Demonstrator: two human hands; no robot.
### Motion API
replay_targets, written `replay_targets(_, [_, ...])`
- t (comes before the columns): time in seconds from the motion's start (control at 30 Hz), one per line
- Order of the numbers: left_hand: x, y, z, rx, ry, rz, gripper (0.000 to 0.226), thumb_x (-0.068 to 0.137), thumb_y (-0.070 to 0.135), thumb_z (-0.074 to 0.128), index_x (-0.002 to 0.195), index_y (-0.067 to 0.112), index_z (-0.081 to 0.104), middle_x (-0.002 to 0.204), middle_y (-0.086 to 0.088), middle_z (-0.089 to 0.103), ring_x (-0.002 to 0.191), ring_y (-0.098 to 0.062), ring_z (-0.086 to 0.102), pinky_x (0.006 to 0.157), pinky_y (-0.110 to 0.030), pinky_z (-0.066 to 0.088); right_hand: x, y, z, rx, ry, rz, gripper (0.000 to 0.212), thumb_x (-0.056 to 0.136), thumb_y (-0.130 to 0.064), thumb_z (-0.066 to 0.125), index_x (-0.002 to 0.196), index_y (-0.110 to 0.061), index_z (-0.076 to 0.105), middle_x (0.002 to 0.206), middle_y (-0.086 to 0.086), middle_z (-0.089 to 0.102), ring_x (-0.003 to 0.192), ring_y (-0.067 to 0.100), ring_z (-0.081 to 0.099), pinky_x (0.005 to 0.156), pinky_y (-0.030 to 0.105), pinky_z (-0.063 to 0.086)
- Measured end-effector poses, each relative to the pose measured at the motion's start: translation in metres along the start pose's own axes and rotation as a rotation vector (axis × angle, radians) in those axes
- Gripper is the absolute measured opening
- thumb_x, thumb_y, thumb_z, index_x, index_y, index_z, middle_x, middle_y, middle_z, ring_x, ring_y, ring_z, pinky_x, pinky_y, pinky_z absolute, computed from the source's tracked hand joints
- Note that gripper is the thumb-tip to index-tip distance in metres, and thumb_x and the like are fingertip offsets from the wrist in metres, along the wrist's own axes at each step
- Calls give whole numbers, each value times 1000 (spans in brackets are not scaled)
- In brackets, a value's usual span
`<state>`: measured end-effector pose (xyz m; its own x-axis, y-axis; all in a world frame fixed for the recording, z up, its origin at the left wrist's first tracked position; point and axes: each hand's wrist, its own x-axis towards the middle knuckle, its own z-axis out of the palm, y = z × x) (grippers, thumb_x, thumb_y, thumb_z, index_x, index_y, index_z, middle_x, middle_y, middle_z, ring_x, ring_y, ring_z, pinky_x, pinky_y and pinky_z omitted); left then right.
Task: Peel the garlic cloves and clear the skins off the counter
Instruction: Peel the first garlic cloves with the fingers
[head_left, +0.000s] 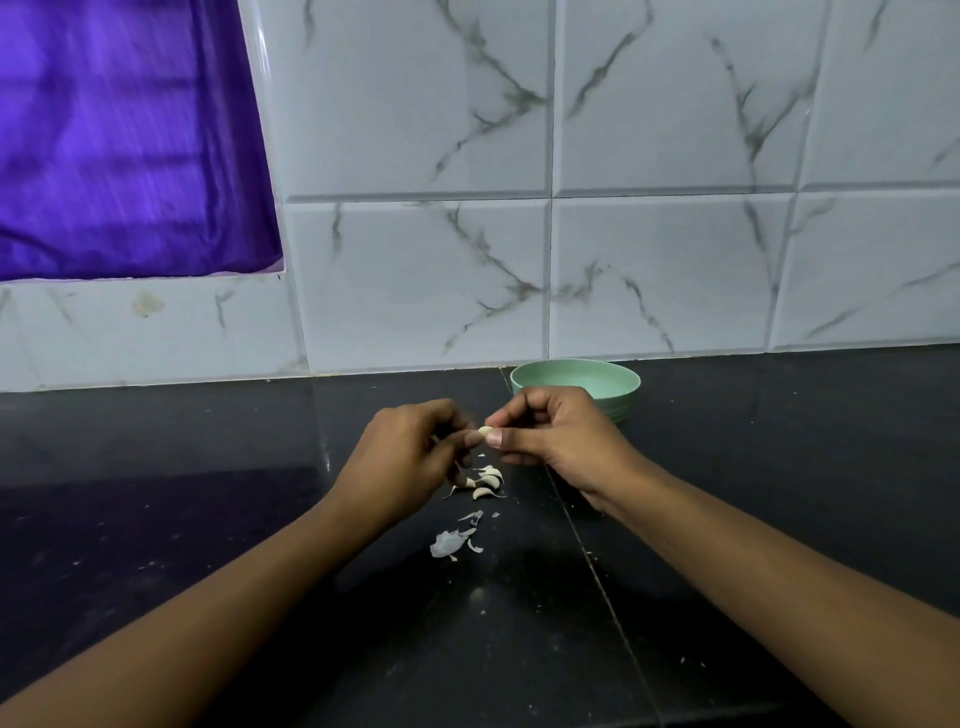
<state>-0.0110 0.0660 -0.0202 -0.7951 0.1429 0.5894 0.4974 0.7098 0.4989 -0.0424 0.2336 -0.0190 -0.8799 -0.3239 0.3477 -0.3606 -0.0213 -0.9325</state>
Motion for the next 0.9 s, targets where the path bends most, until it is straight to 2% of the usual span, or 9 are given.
replay_targets(0.07, [2, 2, -1, -306, -104, -188, 12, 91, 11, 62, 79, 9, 63, 64, -2, 69, 59, -16, 70, 65, -31, 55, 1, 1, 0, -108, -15, -69, 17, 77, 3, 72, 75, -11, 64, 81, 14, 65, 75, 17, 62, 72, 28, 57])
replay_targets(0.17, [1, 3, -2, -521, -217, -336, 11, 92, 9, 58, 82, 6, 61, 61, -1, 67, 56, -14, 67, 59, -28, 53, 1, 2, -2, -200, -31, -117, 17, 78, 1, 72, 77, -15, 65, 81, 14, 65, 78, 21, 59, 79, 34, 55])
replay_targets(0.3, [1, 2, -4, -672, -289, -454, 16, 93, 11, 55, 78, 8, 59, 62, 1, 66, 55, -11, 66, 57, -22, 53, 0, 1, -3, -169, -57, -127, 17, 78, 2, 71, 78, -13, 65, 77, 5, 65, 77, 17, 60, 71, 22, 55])
replay_targets(0.4, [0, 2, -5, -751, -353, -502, 17, 93, 14, 55, 77, 10, 58, 62, 1, 64, 54, -9, 65, 54, -20, 53, -1, 0, -4, -152, -79, -120, 16, 78, 4, 70, 80, -11, 65, 77, 5, 66, 75, 13, 61, 70, 19, 54])
replay_targets(0.5, [1, 2, -6, -653, -311, -435, 14, 93, 12, 56, 80, 8, 58, 63, 0, 65, 54, -12, 66, 54, -21, 53, 0, 1, -4, -119, -61, -77, 16, 77, 4, 71, 78, -11, 65, 76, 6, 66, 71, 12, 62, 69, 22, 57])
replay_targets(0.6, [2, 1, -5, -345, -177, -212, 10, 91, 13, 61, 81, 10, 60, 65, -2, 67, 58, -15, 69, 61, -26, 56, 0, 1, -3, 45, -18, 46, 12, 77, 5, 70, 77, -5, 65, 66, 1, 66, 61, 9, 64, 60, 22, 57])
replay_targets(0.73, [-1, 3, -3, 75, -75, 51, 18, 89, 23, 64, 74, 27, 56, 62, 9, 68, 57, 2, 66, 63, -18, 47, 0, 0, -3, 176, -10, 177, 10, 78, 6, 68, 76, -4, 64, 62, 0, 67, 56, 8, 64, 56, 21, 57])
replay_targets(0.8, [-2, 3, -2, 119, -57, 65, 18, 90, 25, 63, 74, 28, 55, 62, 9, 68, 58, 2, 65, 65, -22, 48, 0, 0, -3, 196, -9, 185, 10, 78, 6, 68, 76, -3, 64, 62, 1, 67, 56, 8, 64, 56, 21, 57])
replay_targets(0.9, [1, 2, -2, -163, -91, -96, 13, 91, 16, 62, 78, 15, 61, 66, 0, 69, 61, -13, 70, 68, -31, 54, -1, 1, -3, 140, -16, 115, 12, 77, 7, 68, 77, -4, 64, 65, 2, 66, 58, 8, 65, 59, 22, 58])
